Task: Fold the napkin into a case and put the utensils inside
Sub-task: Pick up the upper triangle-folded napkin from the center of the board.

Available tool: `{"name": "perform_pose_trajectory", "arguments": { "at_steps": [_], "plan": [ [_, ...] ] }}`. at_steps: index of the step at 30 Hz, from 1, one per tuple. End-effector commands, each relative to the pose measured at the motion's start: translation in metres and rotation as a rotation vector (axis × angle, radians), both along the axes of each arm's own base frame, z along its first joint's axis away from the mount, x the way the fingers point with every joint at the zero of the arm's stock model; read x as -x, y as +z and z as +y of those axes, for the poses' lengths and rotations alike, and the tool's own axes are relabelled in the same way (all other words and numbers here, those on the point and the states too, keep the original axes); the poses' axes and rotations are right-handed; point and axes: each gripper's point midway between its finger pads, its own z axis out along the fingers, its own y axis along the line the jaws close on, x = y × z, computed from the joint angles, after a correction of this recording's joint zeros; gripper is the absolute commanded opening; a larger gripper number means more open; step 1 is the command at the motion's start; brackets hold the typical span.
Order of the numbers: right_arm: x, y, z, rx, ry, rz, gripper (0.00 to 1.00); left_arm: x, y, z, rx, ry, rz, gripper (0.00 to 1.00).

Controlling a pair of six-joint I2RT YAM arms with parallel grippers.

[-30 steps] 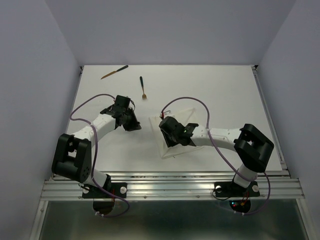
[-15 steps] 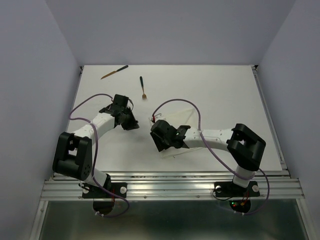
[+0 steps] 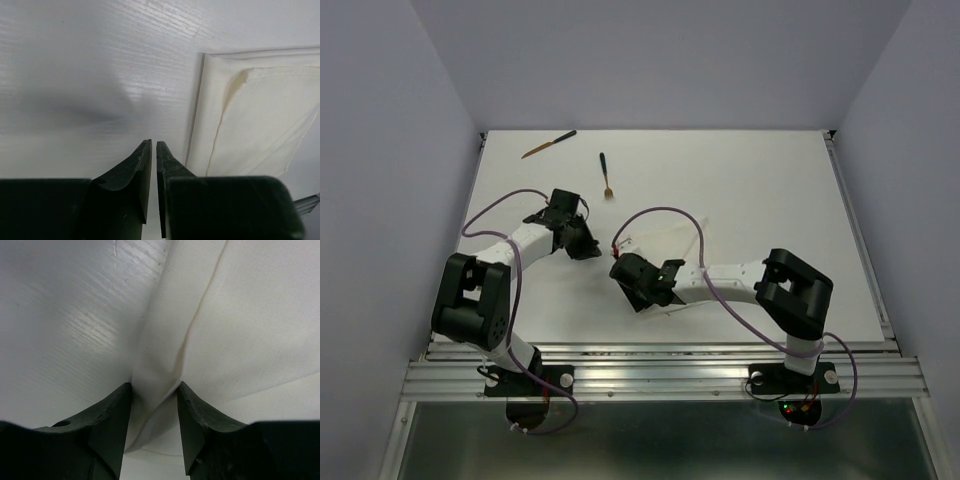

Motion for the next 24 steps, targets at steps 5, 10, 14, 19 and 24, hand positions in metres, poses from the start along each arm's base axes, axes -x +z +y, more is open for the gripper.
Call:
{"name": "perform_pose_trajectory", "arguments": {
  "at_steps": [5, 10, 14, 19, 24],
  "plan": [
    [-0.001, 0.003, -0.005, 0.005, 0.008, -0.054, 0.24, -0.004, -0.001, -0.026, 0.115, -0.057, -0.024, 0.43],
    [-0.001, 0.008, -0.009, -0.024, 0.021, -0.081, 0.10, 0.000, -0.001, -0.040, 0.170, -0.108, -0.032, 0.69],
    [0.003, 0.009, -0.010, -0.062, 0.039, -0.087, 0.04, 0.006, -0.007, -0.049, 0.203, -0.147, -0.019, 0.82],
    [0.007, 0.013, -0.010, -0.104, 0.066, -0.091, 0.01, 0.010, -0.011, -0.063, 0.258, -0.187, -0.021, 0.90],
    [0.008, 0.021, -0.011, -0.126, 0.076, -0.104, 0.01, 0.013, -0.020, -0.077, 0.280, -0.201, 0.005, 0.89]
  ]
}}
